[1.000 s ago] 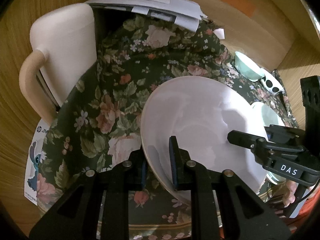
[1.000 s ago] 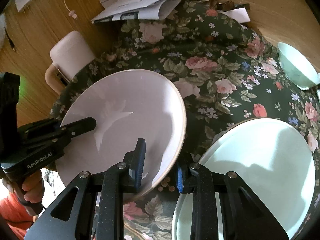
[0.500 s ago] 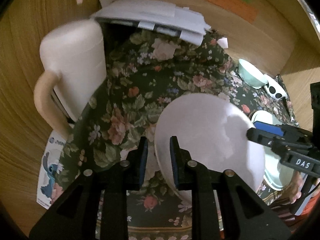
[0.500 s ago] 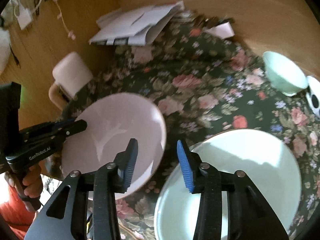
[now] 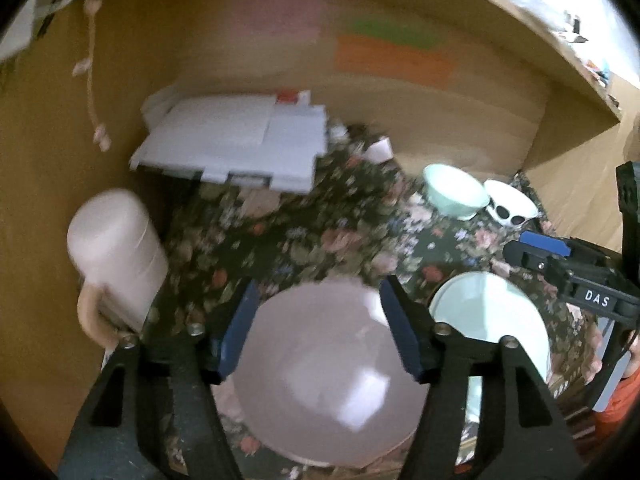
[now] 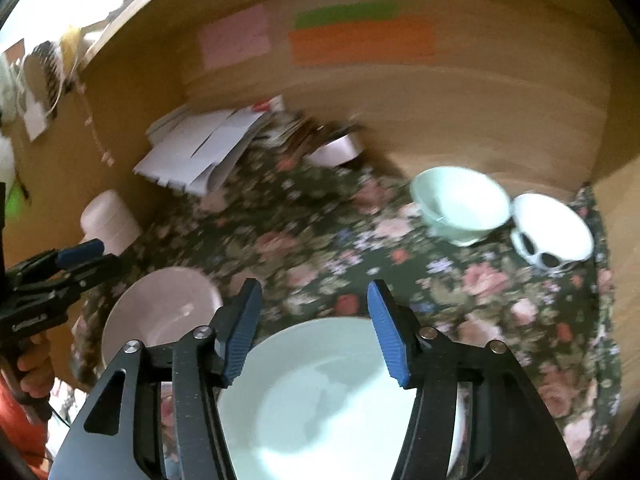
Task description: Organize plates and bowls
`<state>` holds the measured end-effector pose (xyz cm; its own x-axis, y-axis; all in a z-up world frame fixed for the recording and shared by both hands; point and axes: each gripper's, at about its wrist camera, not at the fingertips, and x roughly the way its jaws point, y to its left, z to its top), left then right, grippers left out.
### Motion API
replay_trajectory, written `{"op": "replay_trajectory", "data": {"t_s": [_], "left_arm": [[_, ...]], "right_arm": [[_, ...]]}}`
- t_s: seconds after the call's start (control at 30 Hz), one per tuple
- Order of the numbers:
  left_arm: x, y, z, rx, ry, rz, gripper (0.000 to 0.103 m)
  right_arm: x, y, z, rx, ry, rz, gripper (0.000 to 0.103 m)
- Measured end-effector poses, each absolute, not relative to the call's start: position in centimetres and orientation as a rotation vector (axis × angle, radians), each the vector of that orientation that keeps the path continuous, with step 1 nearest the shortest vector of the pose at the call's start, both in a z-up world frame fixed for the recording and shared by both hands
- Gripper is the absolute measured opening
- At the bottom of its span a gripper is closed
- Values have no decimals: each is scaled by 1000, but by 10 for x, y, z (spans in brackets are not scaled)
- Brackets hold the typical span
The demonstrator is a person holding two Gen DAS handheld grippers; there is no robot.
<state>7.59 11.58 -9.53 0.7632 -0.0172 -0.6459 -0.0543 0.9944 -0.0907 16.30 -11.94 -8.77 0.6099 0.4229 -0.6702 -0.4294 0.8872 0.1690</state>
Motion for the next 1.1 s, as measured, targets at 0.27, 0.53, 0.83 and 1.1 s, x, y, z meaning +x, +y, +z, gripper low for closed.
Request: {"op": "replay_trajectory", "data": {"t_s": [0.27,0.53,0.83,1.1], "left_arm": [[112,78,-74,-81,685,-36,70],[156,45,-65,-50,671,-66,80],[212,13,-75,12,714,-103,82],[258,5,-98,7,769,-120,82]], "right_arm": [[184,-158,-70,-2,725,406,55],[224,-187,-79,-3,735,333,55],[284,-209,-116,55,828,269,55],[330,-211,-154,91,907,227,54]]}}
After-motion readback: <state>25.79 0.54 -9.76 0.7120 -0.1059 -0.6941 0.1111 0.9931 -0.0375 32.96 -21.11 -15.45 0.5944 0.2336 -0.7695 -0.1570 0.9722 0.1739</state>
